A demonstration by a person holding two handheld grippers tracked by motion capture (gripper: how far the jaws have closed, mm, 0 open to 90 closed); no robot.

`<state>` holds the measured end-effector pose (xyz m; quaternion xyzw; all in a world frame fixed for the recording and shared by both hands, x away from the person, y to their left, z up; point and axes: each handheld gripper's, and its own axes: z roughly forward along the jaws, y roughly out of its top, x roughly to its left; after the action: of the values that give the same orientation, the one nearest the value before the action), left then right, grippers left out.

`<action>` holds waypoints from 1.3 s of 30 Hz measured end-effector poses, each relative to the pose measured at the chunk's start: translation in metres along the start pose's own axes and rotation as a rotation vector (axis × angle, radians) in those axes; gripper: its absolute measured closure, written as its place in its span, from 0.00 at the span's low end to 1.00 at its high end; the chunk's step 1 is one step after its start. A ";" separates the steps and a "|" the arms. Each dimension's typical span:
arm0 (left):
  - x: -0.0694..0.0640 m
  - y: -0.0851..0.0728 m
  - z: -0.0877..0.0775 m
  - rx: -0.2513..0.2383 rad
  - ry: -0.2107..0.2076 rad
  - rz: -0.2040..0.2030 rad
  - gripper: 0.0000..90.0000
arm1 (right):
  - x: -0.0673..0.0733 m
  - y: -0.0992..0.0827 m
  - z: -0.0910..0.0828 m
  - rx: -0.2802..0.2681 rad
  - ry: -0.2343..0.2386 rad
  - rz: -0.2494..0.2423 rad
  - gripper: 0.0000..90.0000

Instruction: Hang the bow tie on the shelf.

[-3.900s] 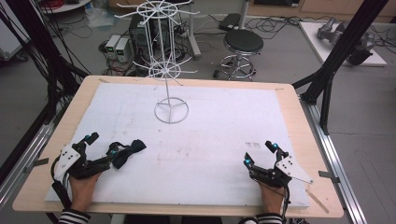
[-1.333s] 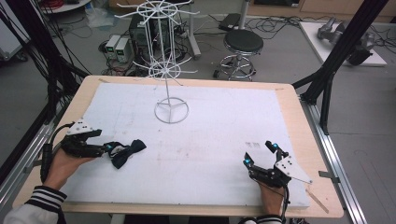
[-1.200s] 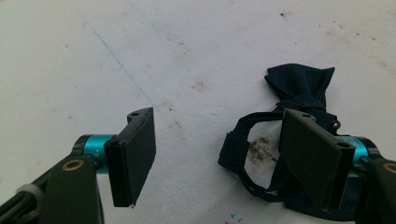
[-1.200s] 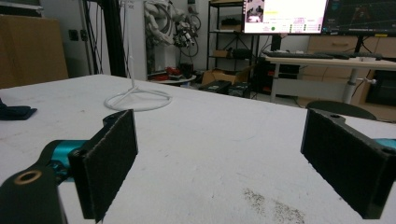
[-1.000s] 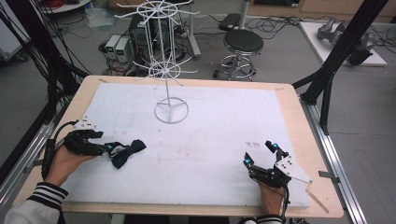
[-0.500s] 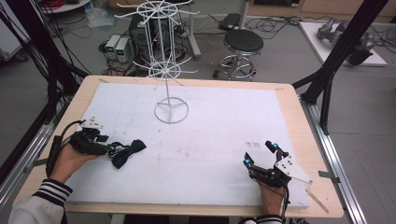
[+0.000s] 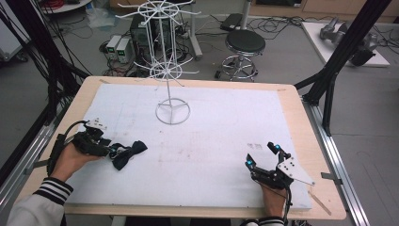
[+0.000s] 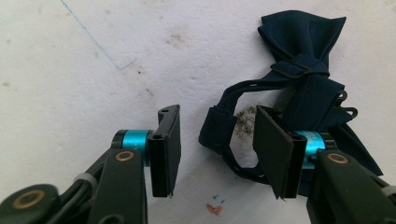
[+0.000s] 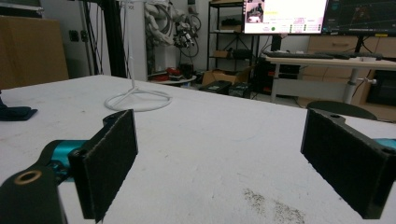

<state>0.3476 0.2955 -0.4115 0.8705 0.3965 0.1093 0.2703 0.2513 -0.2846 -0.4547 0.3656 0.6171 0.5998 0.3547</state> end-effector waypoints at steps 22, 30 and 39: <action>-0.008 0.002 0.007 -0.022 0.016 0.018 0.85 | 0.000 0.000 0.000 -0.004 0.002 0.000 0.11; -0.010 -0.001 0.001 -0.135 0.014 0.039 0.86 | 0.000 0.000 0.000 -0.004 0.002 0.000 0.11; -0.015 0.004 -0.008 -0.283 0.014 0.087 0.86 | 0.000 0.000 0.000 -0.004 0.001 -0.002 0.11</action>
<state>0.3365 0.2854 -0.4025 0.8392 0.3410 0.1819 0.3826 0.2510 -0.2848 -0.4548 0.3642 0.6163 0.6009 0.3556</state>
